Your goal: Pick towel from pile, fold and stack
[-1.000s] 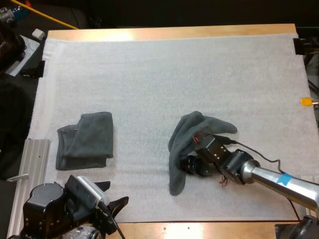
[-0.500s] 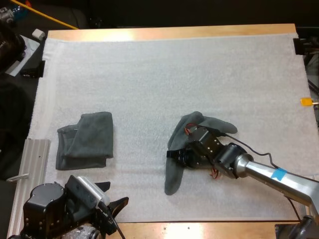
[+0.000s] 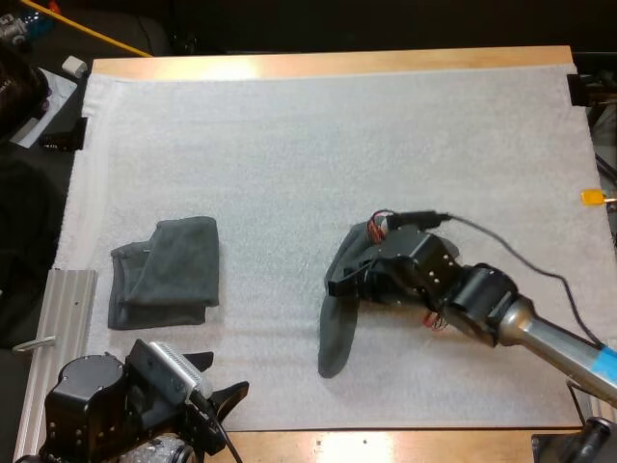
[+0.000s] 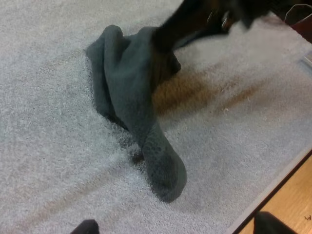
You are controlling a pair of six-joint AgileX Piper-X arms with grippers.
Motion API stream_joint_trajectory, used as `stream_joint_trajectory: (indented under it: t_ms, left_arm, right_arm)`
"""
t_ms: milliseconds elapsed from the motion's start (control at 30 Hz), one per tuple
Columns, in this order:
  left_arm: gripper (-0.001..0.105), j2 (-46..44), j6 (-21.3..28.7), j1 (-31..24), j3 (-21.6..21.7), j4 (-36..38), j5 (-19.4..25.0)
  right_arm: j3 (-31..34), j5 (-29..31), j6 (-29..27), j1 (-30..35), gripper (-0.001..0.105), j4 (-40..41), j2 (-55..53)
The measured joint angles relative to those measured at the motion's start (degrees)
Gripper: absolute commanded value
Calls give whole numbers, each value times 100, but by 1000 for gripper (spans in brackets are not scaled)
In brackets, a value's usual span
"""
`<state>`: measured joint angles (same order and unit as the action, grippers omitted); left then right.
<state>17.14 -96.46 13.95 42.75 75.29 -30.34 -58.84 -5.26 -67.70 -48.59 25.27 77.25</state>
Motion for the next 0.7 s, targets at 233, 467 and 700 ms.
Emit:
stream_joint_trajectory:
  t_ms: [233, 467, 700]
  left_arm:
    - [62, 0, 0, 0, 0, 0, 0]
    - [61, 0, 0, 0, 0, -37, 0]
    - [61, 0, 0, 0, 0, -45, 0]
  right_arm:
    - [-1165, 762, -971, -11, 1, 1118, -252]
    - [-1546, 956, -1227, 130, 11, 1682, -125]
    - [-1445, 1065, -1371, 566, 70, 2843, 179]
